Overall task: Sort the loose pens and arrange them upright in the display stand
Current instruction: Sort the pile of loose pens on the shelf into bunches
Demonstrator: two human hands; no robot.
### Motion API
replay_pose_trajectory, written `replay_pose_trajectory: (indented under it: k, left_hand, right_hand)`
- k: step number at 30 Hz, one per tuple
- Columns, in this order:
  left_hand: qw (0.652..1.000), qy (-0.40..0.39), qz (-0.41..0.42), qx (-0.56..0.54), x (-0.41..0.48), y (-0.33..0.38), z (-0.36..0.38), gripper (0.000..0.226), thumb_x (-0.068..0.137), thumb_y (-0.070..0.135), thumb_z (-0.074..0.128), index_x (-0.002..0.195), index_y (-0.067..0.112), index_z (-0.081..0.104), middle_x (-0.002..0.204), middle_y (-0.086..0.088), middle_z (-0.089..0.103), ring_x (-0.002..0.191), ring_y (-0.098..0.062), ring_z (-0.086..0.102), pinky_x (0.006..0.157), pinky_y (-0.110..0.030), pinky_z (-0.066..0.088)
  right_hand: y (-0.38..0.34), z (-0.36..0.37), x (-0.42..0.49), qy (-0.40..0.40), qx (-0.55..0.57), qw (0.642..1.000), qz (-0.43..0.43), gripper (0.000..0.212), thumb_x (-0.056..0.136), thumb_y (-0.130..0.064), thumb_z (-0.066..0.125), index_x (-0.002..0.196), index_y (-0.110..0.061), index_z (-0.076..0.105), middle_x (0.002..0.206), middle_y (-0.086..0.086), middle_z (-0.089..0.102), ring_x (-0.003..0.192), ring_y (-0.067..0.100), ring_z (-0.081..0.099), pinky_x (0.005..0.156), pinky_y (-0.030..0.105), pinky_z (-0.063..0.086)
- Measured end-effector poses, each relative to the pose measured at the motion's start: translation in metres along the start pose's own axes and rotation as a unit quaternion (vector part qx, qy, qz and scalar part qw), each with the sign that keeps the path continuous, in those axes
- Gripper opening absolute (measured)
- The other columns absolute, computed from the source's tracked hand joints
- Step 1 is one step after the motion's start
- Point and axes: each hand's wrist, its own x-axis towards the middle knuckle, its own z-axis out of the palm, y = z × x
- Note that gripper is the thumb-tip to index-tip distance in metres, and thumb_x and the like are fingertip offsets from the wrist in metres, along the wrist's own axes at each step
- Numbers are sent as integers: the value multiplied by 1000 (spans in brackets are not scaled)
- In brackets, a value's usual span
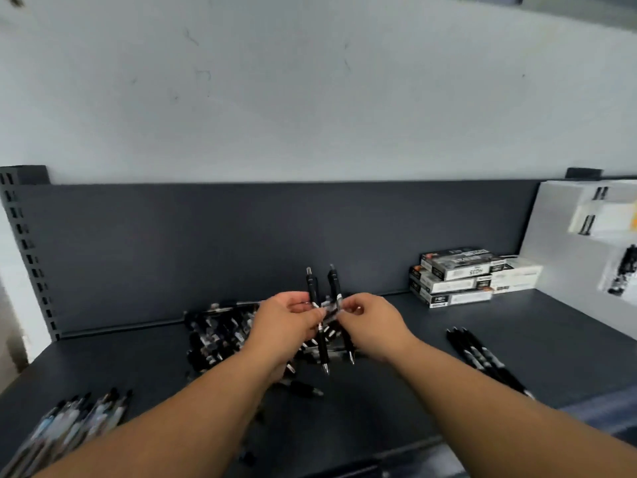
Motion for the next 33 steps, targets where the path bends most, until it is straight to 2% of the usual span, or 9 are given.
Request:
replay_pose_trajectory:
  k: [5, 10, 15, 19, 22, 25, 28, 31, 33]
  left_hand:
    - [998, -53, -29, 7, -13, -5, 88, 34, 84, 8, 71, 116, 7, 58, 91, -4, 65, 81, -13, 64, 64, -22, 52]
    - [994, -60, -72, 61, -17, -20, 152, 32, 83, 11, 73, 110, 8, 58, 89, -4, 66, 78, -14, 64, 66, -23, 55]
    - [985, -30, -89, 146, -19, -34, 205, 15, 81, 14, 75, 80, 16, 60, 81, -8, 68, 71, -19, 65, 81, -37, 59]
    - [972, 2, -73, 225, -22, -30, 227, 26, 81, 21, 75, 70, 24, 52, 85, -8, 70, 78, -21, 70, 81, -37, 58]
    - [947, 7, -58, 315, -26, -26, 234, 28, 80, 30, 75, 64, 25, 52, 87, -8, 72, 84, -20, 70, 81, -37, 58]
    - [937, 9, -61, 345, -31, -27, 235, 17, 79, 29, 76, 80, 20, 62, 90, -4, 70, 84, -19, 69, 81, -35, 58]
    - [940, 9, -65, 334, -33, -32, 236, 37, 78, 29, 77, 108, 13, 62, 93, -3, 69, 80, -19, 71, 81, -35, 58]
    - [933, 17, -49, 356, -35, -31, 236, 47, 77, 34, 77, 115, 11, 62, 100, -4, 69, 87, -20, 69, 81, -35, 58]
    - [918, 25, -26, 395, -36, -27, 231, 47, 79, 38, 75, 116, 12, 63, 107, -3, 67, 97, -20, 66, 87, -32, 55]
  right_hand:
    - [64, -68, -6, 8, 7, 999, 47, 28, 86, -28, 60, 113, -25, 66, 107, -2, 68, 95, 19, 65, 90, 32, 52]
    - [113, -122, -8, -15, -41, 996, 72, 30, 85, -28, 61, 114, -22, 63, 100, -1, 66, 80, 16, 60, 78, 26, 51]
    - [164, -170, -4, -60, -129, 987, 72, 27, 87, -25, 62, 112, -15, 66, 106, 2, 70, 90, 16, 64, 80, 23, 48]
    - [183, -182, -5, -121, -147, 980, 64, 27, 88, -26, 62, 110, -11, 66, 96, 7, 74, 60, 10, 66, 62, 23, 56]
    - [190, -185, -2, -116, -154, 980, 36, 23, 86, -30, 68, 99, -12, 71, 90, 5, 74, 76, 16, 71, 75, 29, 58]
    - [194, -183, -2, -133, -129, 983, 3, 25, 83, -27, 72, 106, -16, 72, 92, 0, 73, 86, 14, 69, 85, 30, 56]
    - [190, -181, -5, -138, -162, 976, -49, 29, 85, -26, 71, 113, -18, 69, 106, -3, 70, 98, 12, 65, 88, 20, 48]
    - [183, -178, -5, -113, -188, 971, -94, 37, 83, -32, 71, 119, -24, 66, 111, -5, 68, 102, 11, 62, 85, 17, 43]
    - [176, -174, -5, -96, -189, 970, -122, 38, 82, -35, 71, 119, -27, 66, 110, -6, 67, 101, 12, 62, 88, 23, 48]
